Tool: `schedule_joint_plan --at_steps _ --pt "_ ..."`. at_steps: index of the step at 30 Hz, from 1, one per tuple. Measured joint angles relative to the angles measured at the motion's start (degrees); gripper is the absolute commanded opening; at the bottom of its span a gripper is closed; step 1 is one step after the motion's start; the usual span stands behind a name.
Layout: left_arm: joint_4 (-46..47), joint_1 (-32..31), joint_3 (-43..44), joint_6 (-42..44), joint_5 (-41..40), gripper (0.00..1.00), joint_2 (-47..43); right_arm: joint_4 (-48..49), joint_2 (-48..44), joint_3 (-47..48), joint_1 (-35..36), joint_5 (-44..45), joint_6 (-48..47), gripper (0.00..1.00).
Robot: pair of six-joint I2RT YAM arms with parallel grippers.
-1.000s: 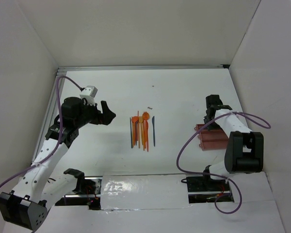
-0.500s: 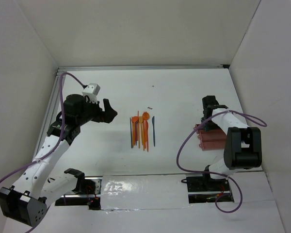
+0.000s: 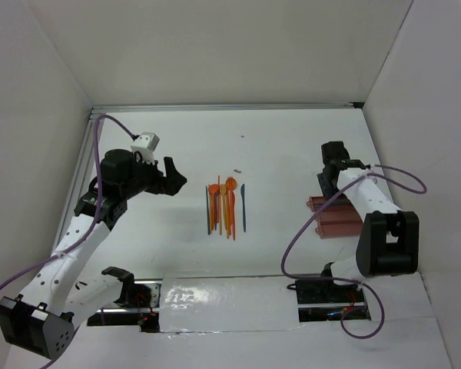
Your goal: Sort the eating utensils into containers
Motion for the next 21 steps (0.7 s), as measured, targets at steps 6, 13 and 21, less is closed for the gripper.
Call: schedule_joint_plan --at_steps 6,13,21 --pt "0.0 0.0 0.0 -0.1 0.5 1.0 0.0 1.4 -6.8 5.8 7.6 2.3 -7.0 0.62" --pt "-1.0 0.0 0.0 -0.9 0.7 1.0 0.0 8.7 -6.4 12.0 25.2 -1.6 -23.8 0.59" --pt "-5.2 0.0 0.0 -2.0 0.2 1.0 -1.9 8.8 8.8 13.9 39.7 -4.2 -31.5 0.54"
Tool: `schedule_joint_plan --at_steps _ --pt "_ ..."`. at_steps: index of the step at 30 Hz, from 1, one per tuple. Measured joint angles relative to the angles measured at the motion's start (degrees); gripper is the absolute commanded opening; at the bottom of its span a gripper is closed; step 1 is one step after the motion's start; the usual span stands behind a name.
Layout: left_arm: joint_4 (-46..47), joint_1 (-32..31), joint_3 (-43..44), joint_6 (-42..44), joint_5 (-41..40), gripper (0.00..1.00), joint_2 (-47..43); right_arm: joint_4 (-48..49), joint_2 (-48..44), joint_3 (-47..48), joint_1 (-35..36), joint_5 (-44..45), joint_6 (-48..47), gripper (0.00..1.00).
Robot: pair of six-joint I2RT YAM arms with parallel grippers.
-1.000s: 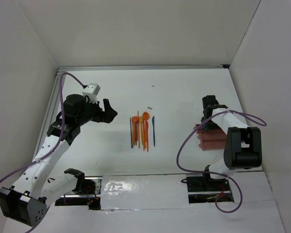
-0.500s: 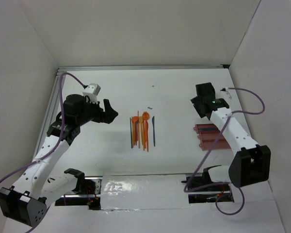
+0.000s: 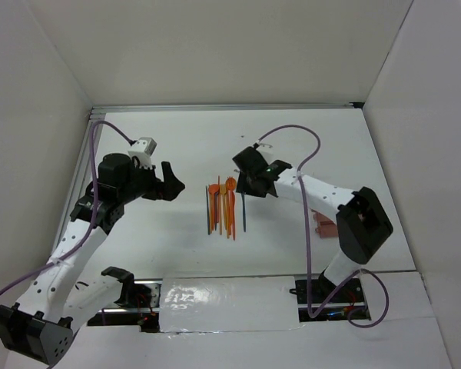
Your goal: Sort the eating utensils into containers
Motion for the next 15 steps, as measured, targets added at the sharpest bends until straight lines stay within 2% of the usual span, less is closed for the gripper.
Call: schedule_joint_plan --at_steps 6,10,15 --pt "-3.3 0.0 0.0 -2.1 -1.4 1.0 -1.9 -0.5 5.8 -0.1 3.0 -2.8 -1.8 0.52" --pt "-7.0 0.0 0.0 -3.5 -2.7 1.0 -2.6 -1.2 7.4 -0.5 3.4 -3.5 -2.7 0.47" --pt "-10.5 0.0 0.0 -4.8 -4.5 1.0 -7.6 -1.6 9.8 -1.7 4.9 -4.3 -3.9 0.44"
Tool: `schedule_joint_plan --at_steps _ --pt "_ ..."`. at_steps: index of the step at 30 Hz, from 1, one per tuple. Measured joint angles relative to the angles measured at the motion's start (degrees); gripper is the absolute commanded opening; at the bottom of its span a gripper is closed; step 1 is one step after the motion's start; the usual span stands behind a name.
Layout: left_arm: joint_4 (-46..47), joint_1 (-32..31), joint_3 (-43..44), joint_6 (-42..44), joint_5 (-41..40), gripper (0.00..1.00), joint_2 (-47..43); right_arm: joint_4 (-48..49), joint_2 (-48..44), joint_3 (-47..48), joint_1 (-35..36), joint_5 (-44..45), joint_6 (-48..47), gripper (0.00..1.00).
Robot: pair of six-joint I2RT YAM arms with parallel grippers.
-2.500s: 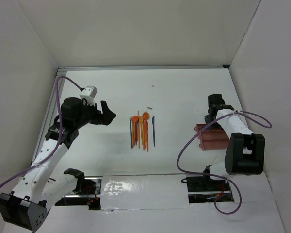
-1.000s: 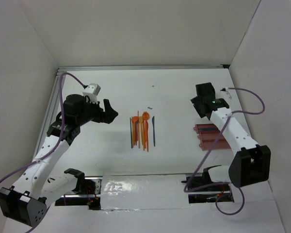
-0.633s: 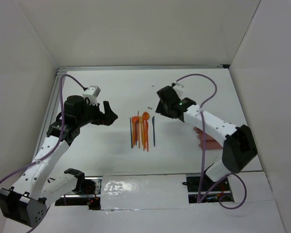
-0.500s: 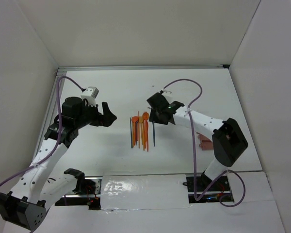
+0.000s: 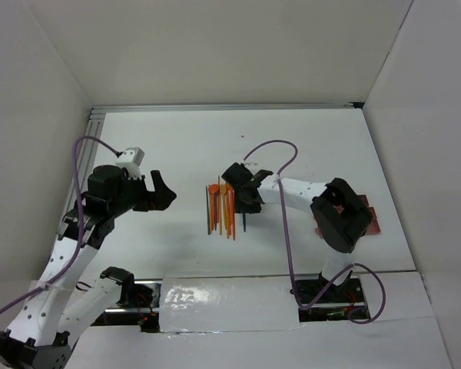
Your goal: Sort the eating utensils into containers
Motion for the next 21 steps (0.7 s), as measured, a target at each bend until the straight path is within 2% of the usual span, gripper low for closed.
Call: schedule_joint_plan --at_steps 7,10,11,12,21 --pt "-1.8 0.0 0.0 -0.9 -1.6 1.0 -5.4 0.1 1.8 -1.8 1.4 -1.2 -0.6 0.42" --pt "-2.1 0.0 0.0 -0.9 -1.7 1.0 -5.6 0.1 2.3 -1.6 1.6 -0.9 -0.9 0.24" --pt "-2.2 0.0 0.0 -0.9 -1.8 1.0 -5.4 0.2 2.6 -1.3 1.6 -0.8 -1.0 0.08" --pt "-2.3 0.0 0.0 -0.9 -1.9 1.0 -5.4 0.3 2.9 -1.0 1.6 -0.7 -0.9 0.0" --pt "-2.2 0.0 -0.5 -0.8 -2.2 1.0 -4.0 -0.5 2.0 -1.1 -0.2 -1.3 3.1 0.0"
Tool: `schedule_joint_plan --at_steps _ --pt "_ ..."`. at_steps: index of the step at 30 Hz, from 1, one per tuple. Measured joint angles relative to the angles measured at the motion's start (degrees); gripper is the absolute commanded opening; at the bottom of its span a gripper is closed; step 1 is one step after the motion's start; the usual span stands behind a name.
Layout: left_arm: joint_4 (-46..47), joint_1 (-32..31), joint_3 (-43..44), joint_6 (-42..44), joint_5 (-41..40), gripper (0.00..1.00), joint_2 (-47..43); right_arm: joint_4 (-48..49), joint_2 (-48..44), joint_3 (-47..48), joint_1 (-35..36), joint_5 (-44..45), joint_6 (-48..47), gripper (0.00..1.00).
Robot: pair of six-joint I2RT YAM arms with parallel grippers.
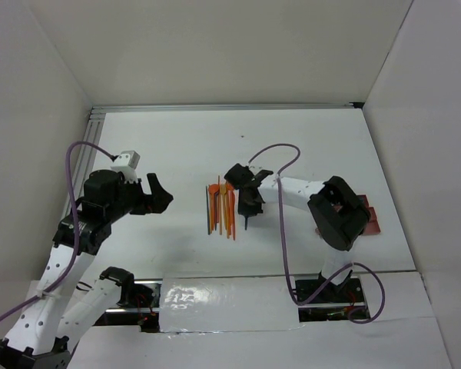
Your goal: Sort the eating utensils into containers
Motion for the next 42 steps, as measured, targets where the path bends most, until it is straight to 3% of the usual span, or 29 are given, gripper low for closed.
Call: schedule_joint_plan --at_steps 5,12,17,24,39,42 --pt "1.6 0.0 -0.5 -0.1 0.0 1.0 -0.1 -2.9 -5.0 0.1 -9.7 -1.2 3.8 0.0" --pt "3.7 0.0 -2.8 -0.2 0.2 1.0 0.0 -5.6 -21.5 0.1 -28.3 2.7 13.0 0.0" --pt "6.4 0.0 -3.4 -0.2 0.9 1.0 1.7 -8.4 -23.3 -4.1 -38.8 3.1 20.0 0.0" --pt "9.2 0.0 -4.1 -0.2 2.2 1.0 3.9 -9.0 -23.9 -13.1 -45.7 1.8 27.6 0.0" --pt "13.1 0.0 -4.2 0.0 2.7 1.0 8.0 -5.9 -22.7 -13.5 -54.9 -0.2 27.2 0.0" --pt "13.6 0.0 -4.2 0.0 2.9 1.0 8.8 -5.2 -22.7 -13.9 -54.9 -0.8 27.2 0.08"
